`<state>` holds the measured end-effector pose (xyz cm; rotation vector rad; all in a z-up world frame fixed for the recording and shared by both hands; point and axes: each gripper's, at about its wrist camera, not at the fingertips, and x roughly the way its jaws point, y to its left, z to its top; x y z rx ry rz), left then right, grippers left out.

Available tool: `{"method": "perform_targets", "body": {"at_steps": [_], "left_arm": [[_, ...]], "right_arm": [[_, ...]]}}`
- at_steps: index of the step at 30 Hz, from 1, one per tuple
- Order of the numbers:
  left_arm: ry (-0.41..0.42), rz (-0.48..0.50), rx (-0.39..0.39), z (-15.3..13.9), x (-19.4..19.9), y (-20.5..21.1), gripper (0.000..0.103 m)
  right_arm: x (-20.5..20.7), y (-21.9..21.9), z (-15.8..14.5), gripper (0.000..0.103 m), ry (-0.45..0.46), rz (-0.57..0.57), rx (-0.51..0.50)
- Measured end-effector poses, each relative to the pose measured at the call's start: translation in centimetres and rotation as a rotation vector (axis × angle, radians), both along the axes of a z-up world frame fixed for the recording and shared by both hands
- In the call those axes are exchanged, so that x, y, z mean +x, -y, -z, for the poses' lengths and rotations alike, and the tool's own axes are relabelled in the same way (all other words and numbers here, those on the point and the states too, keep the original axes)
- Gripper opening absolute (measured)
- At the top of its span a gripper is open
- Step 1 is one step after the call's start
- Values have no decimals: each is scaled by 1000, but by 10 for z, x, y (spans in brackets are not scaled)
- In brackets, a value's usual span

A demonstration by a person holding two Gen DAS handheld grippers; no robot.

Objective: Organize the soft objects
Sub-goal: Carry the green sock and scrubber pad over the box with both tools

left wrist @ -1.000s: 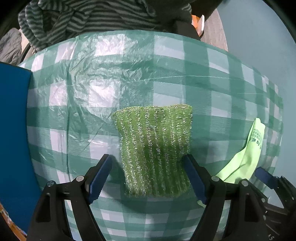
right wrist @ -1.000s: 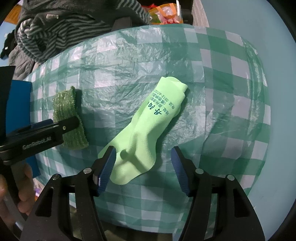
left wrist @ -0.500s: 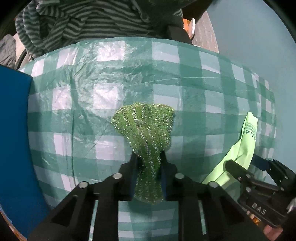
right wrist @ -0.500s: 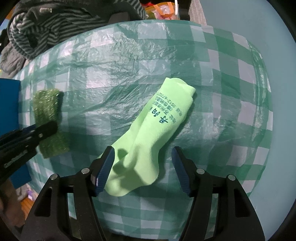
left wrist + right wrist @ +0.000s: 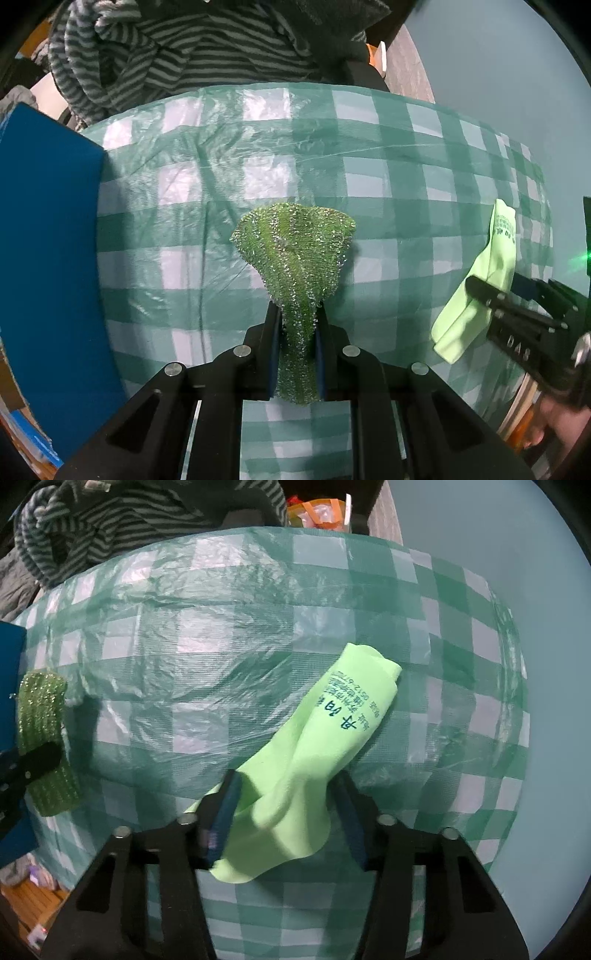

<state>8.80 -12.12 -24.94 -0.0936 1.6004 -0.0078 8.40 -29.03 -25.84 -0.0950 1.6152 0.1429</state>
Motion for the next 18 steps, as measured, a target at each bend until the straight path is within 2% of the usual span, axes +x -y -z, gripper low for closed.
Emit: {"method": "perform_targets", "body": {"at_steps": [1,2,3,9,18], "left_arm": [[2,2,0,-2,-2,-2,15],[4,5,-2,-4,-5,-4,15],[5,6,-3,-6,-6,-4,15],[19,17,-1,-15,-17,-15,15],[67,55,9,-45,-32,-23,15]], "right_arm": [[-1,-1,-1,30,2,0,3],[-1,-1,-2,16,2,4,6],[-1,0,-2,12,-2,14,16],[-2,18,-5,7,-11,41,63],[-21,29,-38,7,22,41,128]]}}
